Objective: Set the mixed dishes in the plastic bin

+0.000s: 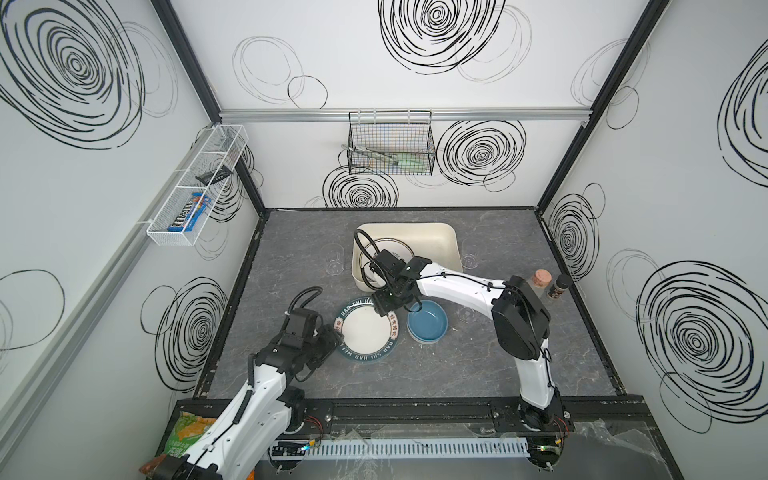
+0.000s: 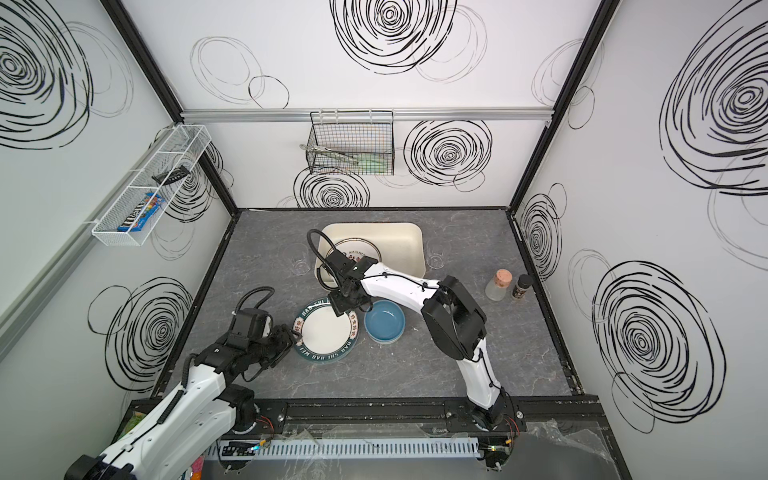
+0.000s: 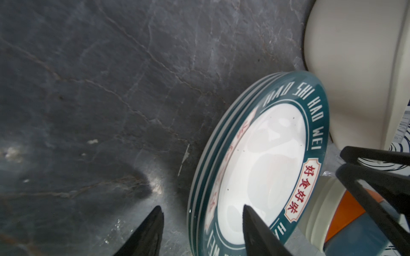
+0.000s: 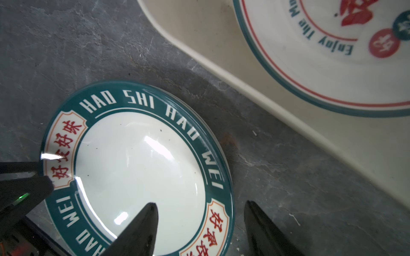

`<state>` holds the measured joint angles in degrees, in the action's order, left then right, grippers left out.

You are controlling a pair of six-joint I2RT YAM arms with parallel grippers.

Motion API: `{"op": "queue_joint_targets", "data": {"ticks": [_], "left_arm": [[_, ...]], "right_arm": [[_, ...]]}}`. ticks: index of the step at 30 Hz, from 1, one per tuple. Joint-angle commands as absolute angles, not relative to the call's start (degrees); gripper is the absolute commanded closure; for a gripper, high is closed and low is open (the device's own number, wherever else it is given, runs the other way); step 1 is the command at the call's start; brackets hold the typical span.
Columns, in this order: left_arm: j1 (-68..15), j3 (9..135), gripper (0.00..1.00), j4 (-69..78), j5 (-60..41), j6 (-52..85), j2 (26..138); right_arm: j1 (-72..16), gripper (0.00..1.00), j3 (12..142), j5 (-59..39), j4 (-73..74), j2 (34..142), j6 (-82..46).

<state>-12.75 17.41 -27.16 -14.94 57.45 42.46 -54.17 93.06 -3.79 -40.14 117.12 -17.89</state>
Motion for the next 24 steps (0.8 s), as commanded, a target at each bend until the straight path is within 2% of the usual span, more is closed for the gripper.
{"op": "queue_joint_targets", "data": {"ticks": [1, 24], "left_arm": [[-13.09, 16.9, 0.4, -25.4, -15.12, 57.71, 42.69], [-13.1, 16.61, 0.41, -24.85, -15.21, 57.84, 42.93]], "right_arm": [[-54.47, 0.33, 95.13, -3.67, -42.6, 118.53, -17.21], [-54.33, 0.33, 96.43, -5.18, -42.33, 121.2, -16.76]]}}
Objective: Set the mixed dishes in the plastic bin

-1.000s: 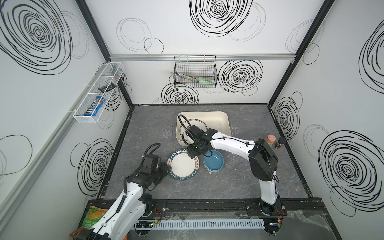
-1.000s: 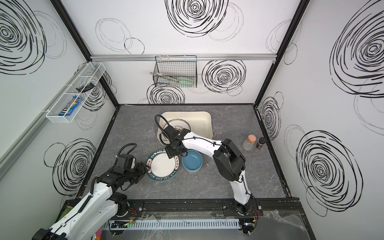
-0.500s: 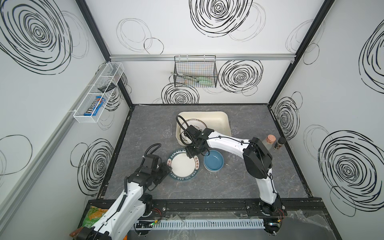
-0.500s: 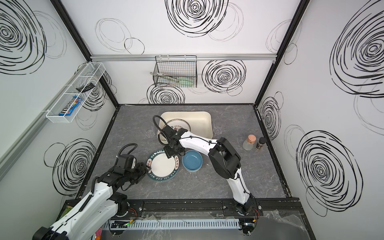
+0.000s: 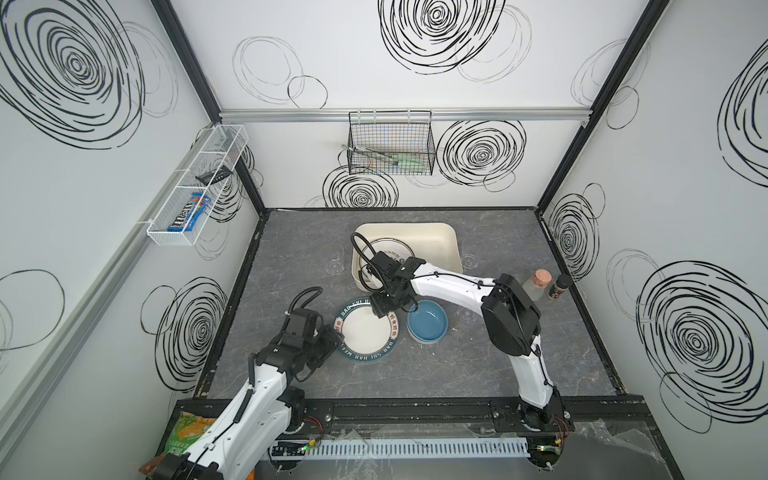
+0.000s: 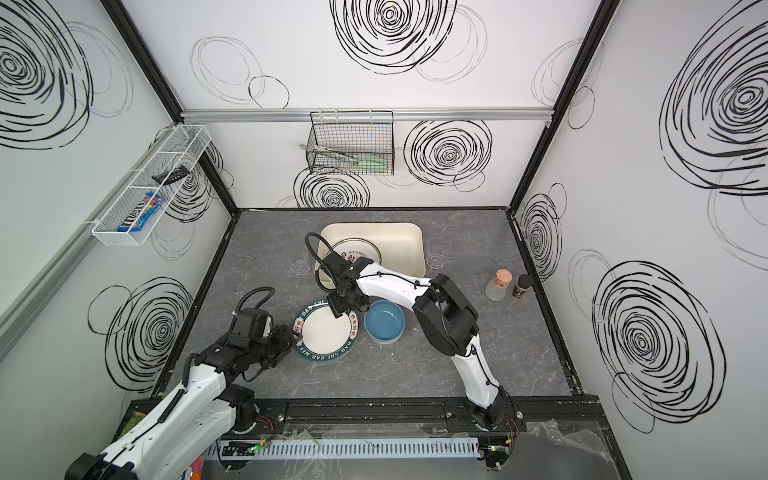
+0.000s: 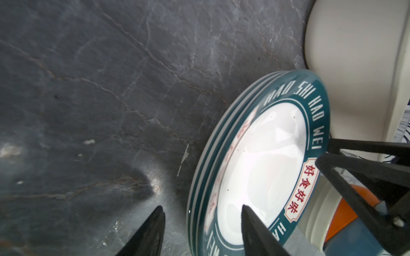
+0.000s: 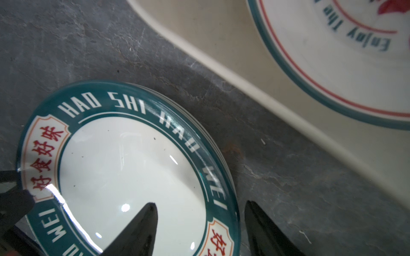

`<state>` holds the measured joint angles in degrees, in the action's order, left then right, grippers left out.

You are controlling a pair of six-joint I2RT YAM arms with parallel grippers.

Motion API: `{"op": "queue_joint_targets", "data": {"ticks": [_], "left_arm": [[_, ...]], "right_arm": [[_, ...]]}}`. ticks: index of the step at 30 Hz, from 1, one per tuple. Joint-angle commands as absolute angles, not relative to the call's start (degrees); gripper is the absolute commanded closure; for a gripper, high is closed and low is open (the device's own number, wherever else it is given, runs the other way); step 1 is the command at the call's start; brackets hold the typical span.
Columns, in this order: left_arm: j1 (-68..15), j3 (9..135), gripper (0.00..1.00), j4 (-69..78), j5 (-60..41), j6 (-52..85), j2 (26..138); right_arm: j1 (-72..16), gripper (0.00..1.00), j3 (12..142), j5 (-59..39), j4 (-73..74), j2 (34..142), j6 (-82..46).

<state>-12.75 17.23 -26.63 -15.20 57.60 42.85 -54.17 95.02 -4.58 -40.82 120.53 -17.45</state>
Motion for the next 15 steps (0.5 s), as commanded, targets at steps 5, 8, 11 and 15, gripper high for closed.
{"op": "queue_joint_targets", "data": {"ticks": [5, 8, 11, 15], "left_arm": [[-13.1, 16.64, 0.41, -24.96, -15.05, 57.88, 42.76], [-13.1, 16.58, 0.41, -24.87, -15.03, 57.92, 42.89], [-13.1, 16.57, 0.42, -24.79, -15.11, 58.03, 42.93], [-13.1, 16.36, 0.43, -24.39, -15.19, 58.02, 43.1]], "right_arm": [[-54.32, 0.35, 96.59, -5.55, -42.29, 121.23, -16.74], [-54.37, 0.37, 96.77, -5.23, -42.52, 121.13, -16.73], [-54.38, 0.37, 97.1, -3.94, -43.04, 120.96, -16.7], [-54.47, 0.39, 97.29, -2.82, -43.55, 120.85, -16.78]]}}
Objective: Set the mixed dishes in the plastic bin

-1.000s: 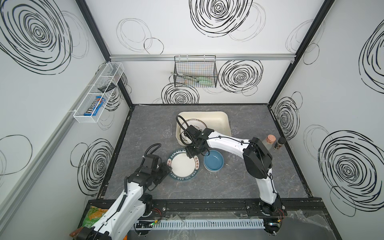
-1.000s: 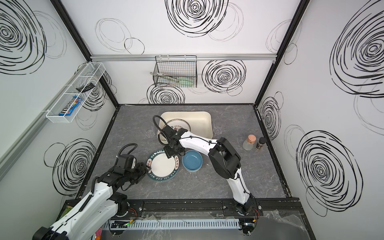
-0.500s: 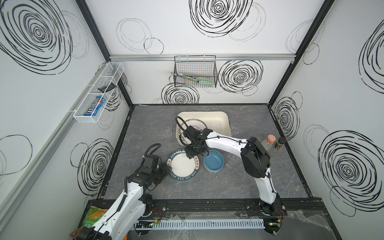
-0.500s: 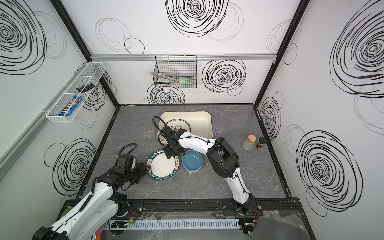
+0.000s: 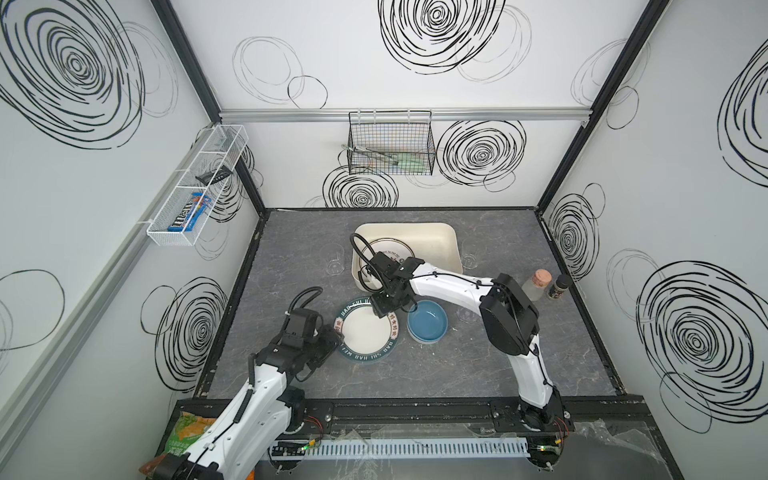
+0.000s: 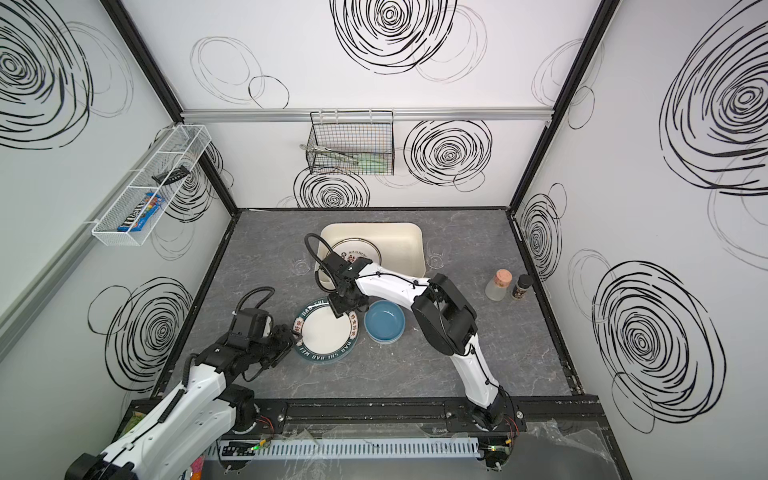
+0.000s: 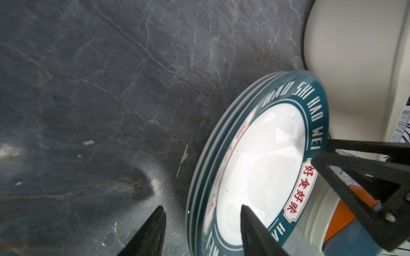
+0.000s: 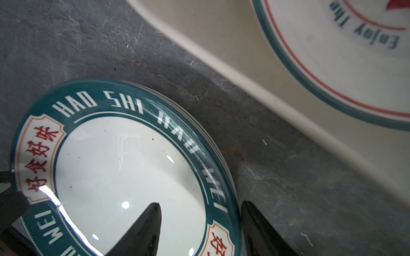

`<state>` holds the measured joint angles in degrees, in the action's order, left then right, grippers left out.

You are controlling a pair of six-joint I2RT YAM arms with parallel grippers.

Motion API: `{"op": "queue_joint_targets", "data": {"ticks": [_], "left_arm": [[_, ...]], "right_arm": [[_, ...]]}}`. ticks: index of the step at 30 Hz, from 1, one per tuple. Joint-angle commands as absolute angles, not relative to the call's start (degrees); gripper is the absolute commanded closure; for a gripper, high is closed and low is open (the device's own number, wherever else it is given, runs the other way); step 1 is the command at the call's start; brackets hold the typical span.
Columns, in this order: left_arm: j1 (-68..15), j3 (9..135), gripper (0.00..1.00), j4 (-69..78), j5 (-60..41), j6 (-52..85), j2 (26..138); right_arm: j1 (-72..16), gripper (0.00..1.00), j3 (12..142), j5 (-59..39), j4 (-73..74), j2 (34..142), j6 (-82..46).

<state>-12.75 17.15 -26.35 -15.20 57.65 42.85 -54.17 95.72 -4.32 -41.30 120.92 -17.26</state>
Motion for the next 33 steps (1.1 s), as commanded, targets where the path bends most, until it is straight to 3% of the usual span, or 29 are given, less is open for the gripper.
{"op": "queue_joint_targets", "data": {"ticks": [1, 22, 33], "left_arm": [[-13.1, 16.27, 0.43, -24.27, -15.26, 58.11, 43.2], [-13.27, 15.05, 0.47, -21.49, -16.06, 58.62, 44.36], [-13.28, 14.35, 0.48, -21.09, -16.35, 58.95, 43.95]], "right_arm": [[-54.51, 0.39, 97.36, -2.73, -43.61, 120.79, -16.66], [-55.04, 0.53, 98.3, -3.85, -44.39, 121.99, -16.11], [-55.3, 0.53, 97.43, -5.16, -43.73, 122.26, -16.06]]}}
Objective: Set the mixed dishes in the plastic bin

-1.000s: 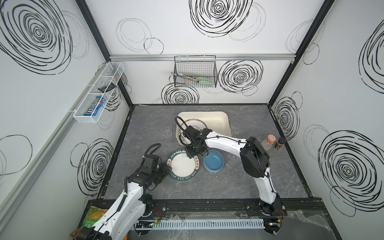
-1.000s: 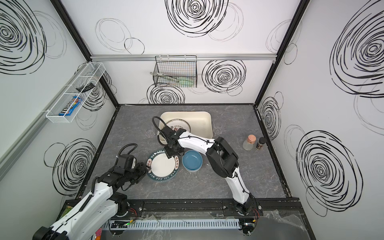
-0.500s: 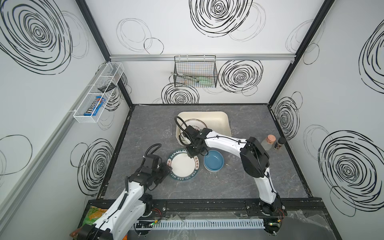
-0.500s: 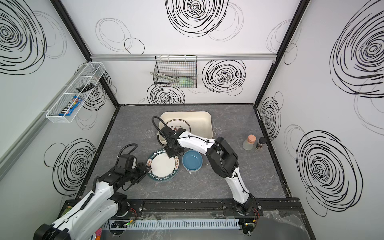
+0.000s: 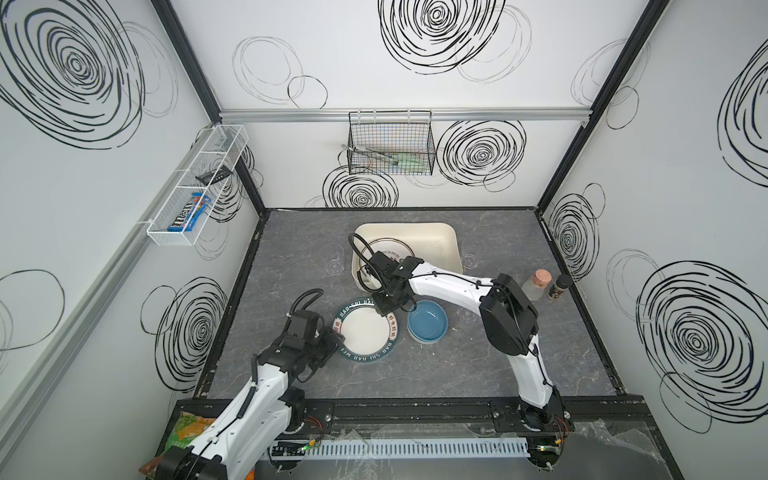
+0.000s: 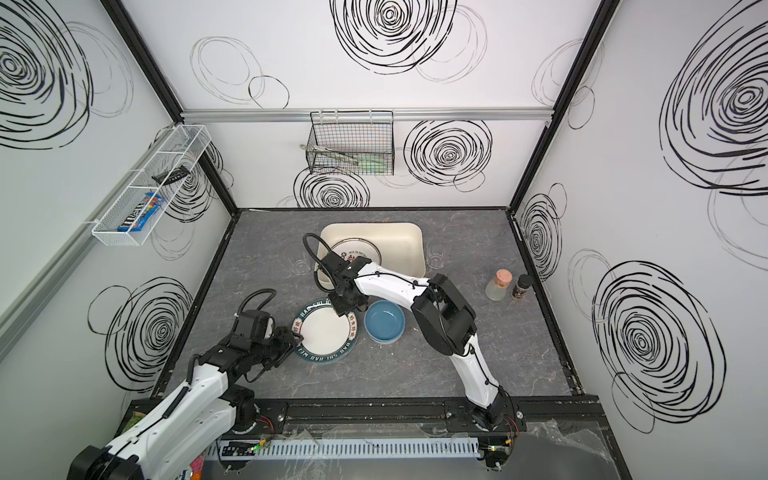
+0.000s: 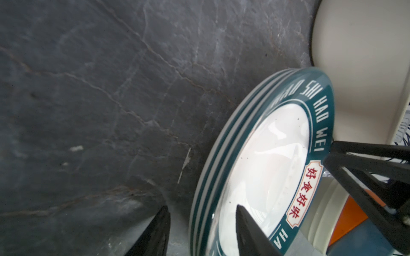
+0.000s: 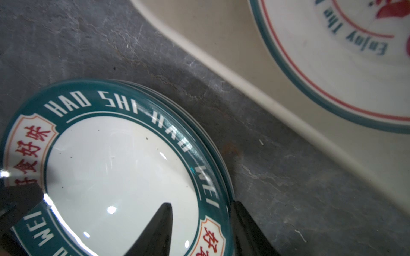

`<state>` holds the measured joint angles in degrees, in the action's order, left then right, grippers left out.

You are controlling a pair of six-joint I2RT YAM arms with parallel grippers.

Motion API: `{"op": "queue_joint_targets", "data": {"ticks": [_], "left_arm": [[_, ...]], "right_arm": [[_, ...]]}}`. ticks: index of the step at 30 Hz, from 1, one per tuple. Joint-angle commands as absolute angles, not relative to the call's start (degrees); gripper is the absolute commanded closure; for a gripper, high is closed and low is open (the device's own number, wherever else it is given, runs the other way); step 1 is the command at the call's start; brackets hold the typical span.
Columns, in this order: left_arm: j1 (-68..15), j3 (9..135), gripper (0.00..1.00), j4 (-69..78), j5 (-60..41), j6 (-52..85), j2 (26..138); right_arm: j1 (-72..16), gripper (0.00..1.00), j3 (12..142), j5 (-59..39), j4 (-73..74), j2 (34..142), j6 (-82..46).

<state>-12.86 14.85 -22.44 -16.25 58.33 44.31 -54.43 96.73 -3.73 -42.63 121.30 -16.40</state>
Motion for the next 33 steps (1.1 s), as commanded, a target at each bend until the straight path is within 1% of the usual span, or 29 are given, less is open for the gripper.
{"op": "queue_joint_targets", "data": {"ticks": [1, 13, 18, 21, 28, 33], "left_arm": [[-13.25, 14.37, 0.48, -21.17, -16.26, 59.01, 43.87], [-13.27, 14.24, 0.48, -22.28, -15.83, 59.49, 42.68], [-13.27, 14.5, 0.43, -23.59, -15.33, 59.79, 41.73], [-13.36, 14.73, 0.41, -24.57, -14.88, 60.07, 41.05], [-13.36, 15.79, 0.41, -27.05, -14.02, 60.35, 39.57], [-13.35, 16.08, 0.44, -28.51, -13.77, 60.73, 38.29]], "right_arm": [[-55.31, 0.53, 97.32, -5.18, -43.6, 122.23, -16.06], [-55.37, 0.57, 95.72, -6.76, -42.4, 121.99, -16.16], [-55.47, 0.57, 95.45, -7.37, -42.11, 122.17, -16.13], [-55.54, 0.59, 95.27, -8.25, -41.79, 122.0, -16.11], [-55.51, 0.61, 94.58, -9.44, -41.11, 121.96, -16.09], [-55.53, 0.63, 94.57, -10.26, -40.83, 122.17, -16.17]]}}
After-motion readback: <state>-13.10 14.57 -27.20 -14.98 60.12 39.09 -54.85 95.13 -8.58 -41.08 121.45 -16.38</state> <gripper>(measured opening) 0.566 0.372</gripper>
